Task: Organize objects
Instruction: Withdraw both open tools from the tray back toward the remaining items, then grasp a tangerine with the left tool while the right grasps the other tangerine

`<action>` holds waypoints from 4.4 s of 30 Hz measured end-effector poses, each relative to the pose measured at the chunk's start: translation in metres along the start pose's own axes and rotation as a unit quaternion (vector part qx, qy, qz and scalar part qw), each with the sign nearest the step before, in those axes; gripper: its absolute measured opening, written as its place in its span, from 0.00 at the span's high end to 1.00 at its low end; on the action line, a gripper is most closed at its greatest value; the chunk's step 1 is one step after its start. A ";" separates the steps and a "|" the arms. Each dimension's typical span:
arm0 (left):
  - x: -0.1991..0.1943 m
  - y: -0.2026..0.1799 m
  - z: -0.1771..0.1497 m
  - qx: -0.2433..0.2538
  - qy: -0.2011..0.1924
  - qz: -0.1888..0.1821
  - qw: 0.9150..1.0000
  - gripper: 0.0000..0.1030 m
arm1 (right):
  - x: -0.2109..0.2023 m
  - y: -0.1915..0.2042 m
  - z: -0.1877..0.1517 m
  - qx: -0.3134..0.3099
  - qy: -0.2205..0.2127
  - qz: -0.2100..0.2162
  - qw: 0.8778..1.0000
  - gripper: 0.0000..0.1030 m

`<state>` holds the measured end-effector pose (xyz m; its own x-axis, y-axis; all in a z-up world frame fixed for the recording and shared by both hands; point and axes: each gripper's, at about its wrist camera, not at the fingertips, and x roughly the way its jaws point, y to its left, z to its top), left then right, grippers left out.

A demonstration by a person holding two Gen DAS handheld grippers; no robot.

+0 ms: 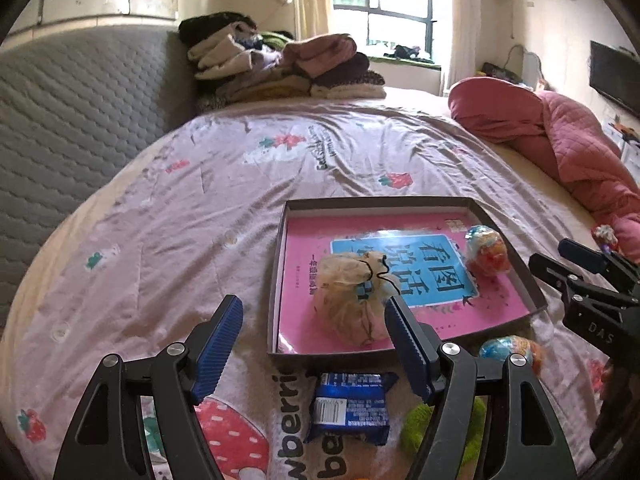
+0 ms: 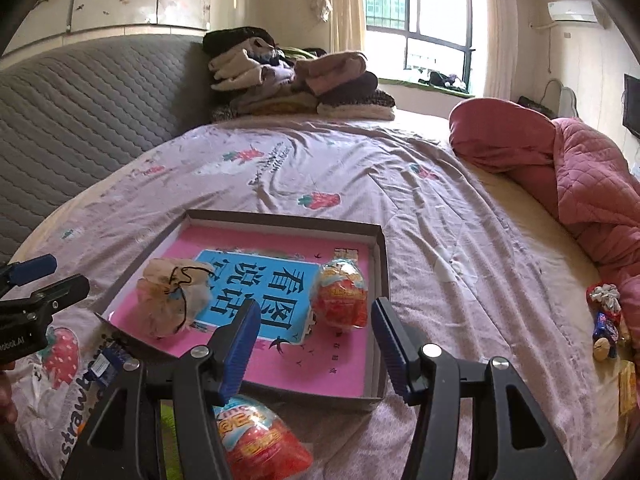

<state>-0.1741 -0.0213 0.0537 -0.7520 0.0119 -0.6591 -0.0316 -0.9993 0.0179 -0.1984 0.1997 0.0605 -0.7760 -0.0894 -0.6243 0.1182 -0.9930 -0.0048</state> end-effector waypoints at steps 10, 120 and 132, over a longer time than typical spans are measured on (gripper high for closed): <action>-0.020 -0.002 -0.017 -0.002 -0.010 -0.013 1.000 0.27 | -0.031 0.014 -0.017 -0.019 -0.032 0.013 0.999 0.42; -0.010 -0.020 -0.142 0.038 0.100 -0.038 0.994 0.27 | -0.064 0.093 -0.157 -0.107 0.063 0.100 0.987 0.43; -0.005 -0.018 -0.141 0.032 0.106 -0.041 0.993 0.42 | -0.056 0.097 -0.155 -0.111 0.073 0.115 0.985 0.62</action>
<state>-0.0773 -0.0084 -0.0495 -0.5906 0.0792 -0.8031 -0.1333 -0.9911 0.0003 -0.0471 0.1206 -0.0259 -0.6185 -0.2810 -0.7338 0.4245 -0.9054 -0.0111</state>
